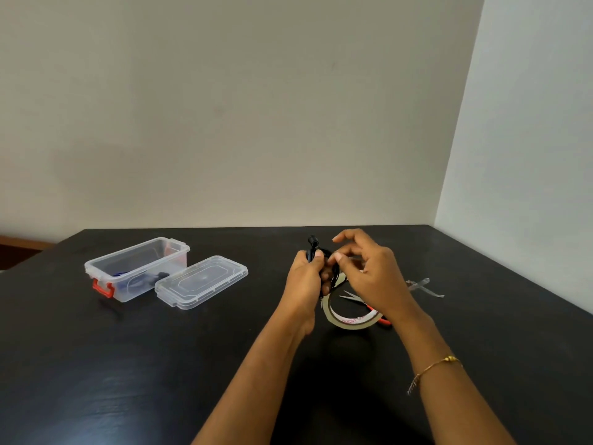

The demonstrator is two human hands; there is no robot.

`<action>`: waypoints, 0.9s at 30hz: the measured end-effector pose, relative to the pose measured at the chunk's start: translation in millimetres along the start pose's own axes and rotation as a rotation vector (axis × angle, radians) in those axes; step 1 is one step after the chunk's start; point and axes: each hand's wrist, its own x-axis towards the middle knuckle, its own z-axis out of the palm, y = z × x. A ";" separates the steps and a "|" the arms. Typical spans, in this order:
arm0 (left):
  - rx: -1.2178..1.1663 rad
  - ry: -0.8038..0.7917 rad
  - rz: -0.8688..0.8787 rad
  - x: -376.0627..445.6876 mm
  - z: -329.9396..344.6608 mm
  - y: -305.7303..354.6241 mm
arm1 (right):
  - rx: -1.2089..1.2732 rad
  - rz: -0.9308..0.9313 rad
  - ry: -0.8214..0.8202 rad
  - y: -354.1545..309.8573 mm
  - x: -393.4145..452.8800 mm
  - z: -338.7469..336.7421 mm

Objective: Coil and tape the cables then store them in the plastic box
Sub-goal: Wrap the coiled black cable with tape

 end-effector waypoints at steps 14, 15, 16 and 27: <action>-0.005 -0.095 0.041 1.8 -5.8 0.1 | 0.113 0.161 0.052 -2.2 2.4 -3.2; -0.001 -0.107 0.046 2.1 -6.2 -0.2 | 0.109 0.173 0.048 -1.9 2.3 -2.9; 0.005 -0.122 0.052 2.4 -7.1 -0.5 | 0.119 0.190 0.044 -2.1 2.3 -3.1; -0.149 -0.321 0.003 5.9 -21.0 1.6 | 0.395 0.355 -0.130 -3.0 1.1 -12.5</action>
